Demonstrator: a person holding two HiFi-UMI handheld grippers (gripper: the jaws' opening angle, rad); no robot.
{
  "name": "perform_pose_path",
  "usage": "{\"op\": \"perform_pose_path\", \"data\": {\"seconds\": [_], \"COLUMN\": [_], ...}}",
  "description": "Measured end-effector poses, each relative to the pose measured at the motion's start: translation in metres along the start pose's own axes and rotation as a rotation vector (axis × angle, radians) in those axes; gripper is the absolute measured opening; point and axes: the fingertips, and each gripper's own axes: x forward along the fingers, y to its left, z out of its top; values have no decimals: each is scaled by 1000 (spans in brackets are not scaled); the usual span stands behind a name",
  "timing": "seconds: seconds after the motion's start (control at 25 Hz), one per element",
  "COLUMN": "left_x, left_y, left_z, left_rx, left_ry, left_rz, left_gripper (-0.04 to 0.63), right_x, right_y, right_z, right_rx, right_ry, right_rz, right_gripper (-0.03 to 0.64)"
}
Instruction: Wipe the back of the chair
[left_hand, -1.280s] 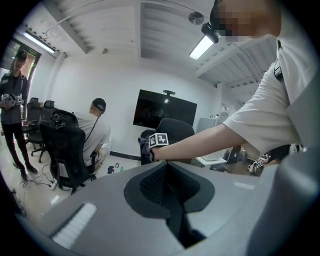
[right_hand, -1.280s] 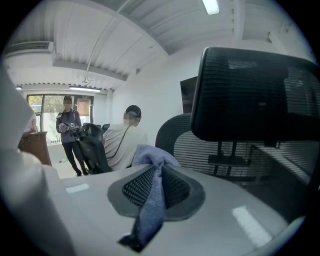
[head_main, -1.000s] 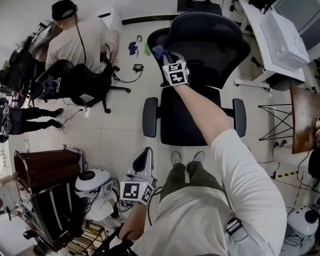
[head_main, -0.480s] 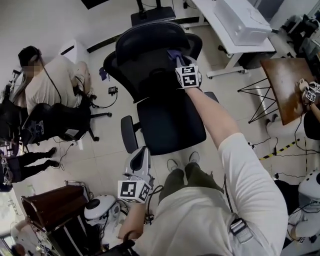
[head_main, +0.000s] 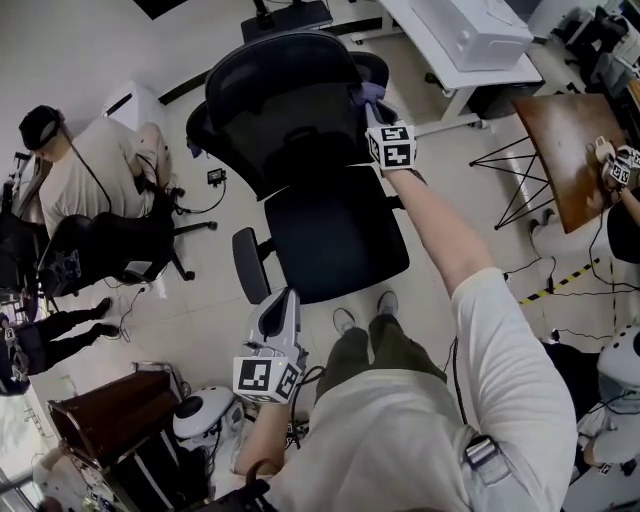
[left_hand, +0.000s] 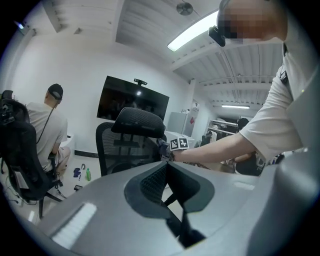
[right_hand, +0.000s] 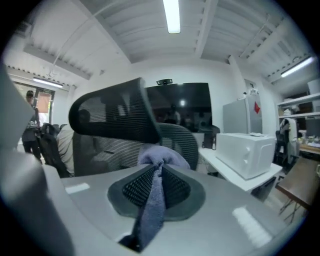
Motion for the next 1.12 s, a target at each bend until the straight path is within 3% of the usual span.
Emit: {"op": "perform_pose_path", "data": {"seconds": [0.2,0.32,0.44,0.56,0.72,0.84,1.12], "left_x": [-13,-23,-33,-44,-56,-51,-6], "left_y": [31,55,80,99,120,124,84], "left_z": [10,8,4,-9,-30,-38,-19], "left_rx": [-7,-28,-47,-65,-82,-91,-68], "left_ry": [-33,-48,-51,-45,-19,-3,-7], "left_rz": [44,98,163,215,247,237,115], "left_gripper": [64,66,65,66,66,66,66], "right_x": [24,56,95,120,138,142,112], "right_y": [170,257,315,341,347,322,174], "right_z": [-28,-54,-74,-88,-99,-101,-108], "right_rx": [-30,-44,-71,-94,-87,-93,-85], "right_ry": [-16,27,78,122,138,135,159], "right_rz": [251,342,396,416,406,373,202], "right_gripper": [43,43,43,43,43,43,41]}}
